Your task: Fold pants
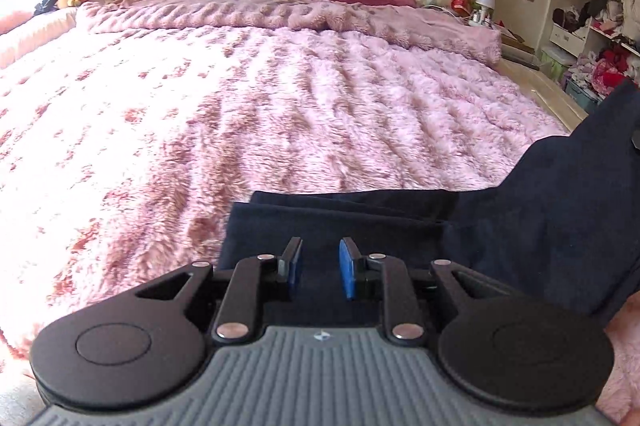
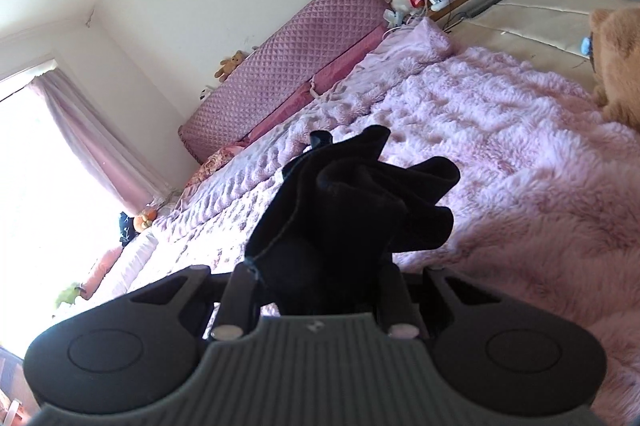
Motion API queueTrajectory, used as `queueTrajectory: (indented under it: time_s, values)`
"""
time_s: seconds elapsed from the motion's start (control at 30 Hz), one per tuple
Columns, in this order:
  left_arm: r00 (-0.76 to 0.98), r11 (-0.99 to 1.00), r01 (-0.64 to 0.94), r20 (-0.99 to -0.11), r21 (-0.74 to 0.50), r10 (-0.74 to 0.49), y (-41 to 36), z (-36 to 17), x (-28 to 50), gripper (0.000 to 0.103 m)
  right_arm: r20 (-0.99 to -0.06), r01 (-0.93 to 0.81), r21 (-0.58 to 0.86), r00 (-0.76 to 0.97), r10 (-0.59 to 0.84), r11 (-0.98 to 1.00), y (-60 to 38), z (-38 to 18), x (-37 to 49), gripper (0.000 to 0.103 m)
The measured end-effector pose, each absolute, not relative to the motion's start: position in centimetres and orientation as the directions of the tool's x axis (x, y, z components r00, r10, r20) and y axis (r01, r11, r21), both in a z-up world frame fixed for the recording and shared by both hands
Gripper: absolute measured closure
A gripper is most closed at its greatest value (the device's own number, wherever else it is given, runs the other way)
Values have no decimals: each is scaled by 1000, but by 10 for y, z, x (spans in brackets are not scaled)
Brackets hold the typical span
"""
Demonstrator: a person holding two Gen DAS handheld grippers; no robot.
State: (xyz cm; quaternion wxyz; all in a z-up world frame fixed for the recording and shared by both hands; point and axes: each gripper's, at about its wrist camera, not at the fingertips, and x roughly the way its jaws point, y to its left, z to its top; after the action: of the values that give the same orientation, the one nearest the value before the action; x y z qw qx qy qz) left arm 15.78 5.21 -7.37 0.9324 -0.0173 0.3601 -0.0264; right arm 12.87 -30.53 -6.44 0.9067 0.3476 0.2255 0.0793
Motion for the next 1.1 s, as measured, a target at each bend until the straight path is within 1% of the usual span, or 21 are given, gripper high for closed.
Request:
queueTrajectory:
  time_s: [0.17,0.37,0.4,0.43,0.5,0.53,0.6,0.67,0.7,0.73,0.77,0.8,0.83,0.93,1.0,1.1]
  values:
    - [750,992,-98,-661,-81,21,102,-69,160,77,-364,-71,622,856,368,780,-260,-47,141,88]
    - [735,969,-200,-676,-142,52,145,-72,161,77,-390,-154,609,796,462,778,-205,-41,159,88]
    - [732,964,-194,-681,-179,21,150,-73,160,77,-394,-160,611,788,473,775,-198,-42,162,88]
    - [725,956,-173,-687,-237,-39,153,-73,161,76,-400,-161,620,777,486,768,-192,-43,166,88]
    - [703,919,-73,-673,-388,-228,151,-77,164,76,-403,-147,644,769,496,751,-191,-47,171,88]
    - [693,901,-35,-660,-431,-289,145,-79,167,76,-397,-140,657,771,498,741,-194,-49,172,88]
    - [681,883,30,-637,-469,-361,121,-86,170,76,-379,-116,689,784,491,716,-205,-51,169,88]
    - [640,867,79,-642,-492,-423,96,-95,174,77,-369,-87,707,801,471,701,-219,-51,163,88]
    - [623,846,105,-629,-522,-465,85,-101,176,88,-367,-76,708,810,457,702,-225,-49,161,88]
    - [593,820,116,-623,-560,-510,72,-110,178,95,-362,-67,707,821,441,705,-232,-46,157,88]
    - [563,797,122,-620,-592,-546,61,-117,182,101,-354,-60,710,831,429,702,-239,-44,155,88]
    - [540,780,131,-616,-612,-574,52,-124,186,102,-350,-55,713,836,422,699,-244,-42,154,88]
    - [525,775,131,-620,-618,-583,44,-128,190,102,-348,-49,711,843,411,701,-251,-40,153,88]
    - [486,804,114,-673,-583,-557,24,-141,199,103,-348,-30,705,856,383,709,-261,-36,151,88]
    - [474,805,103,-683,-584,-556,16,-147,196,103,-349,-20,708,859,375,706,-265,-36,149,88]
    - [485,830,131,-695,-543,-531,10,-146,182,103,-356,-16,707,856,375,707,-265,-36,152,88]
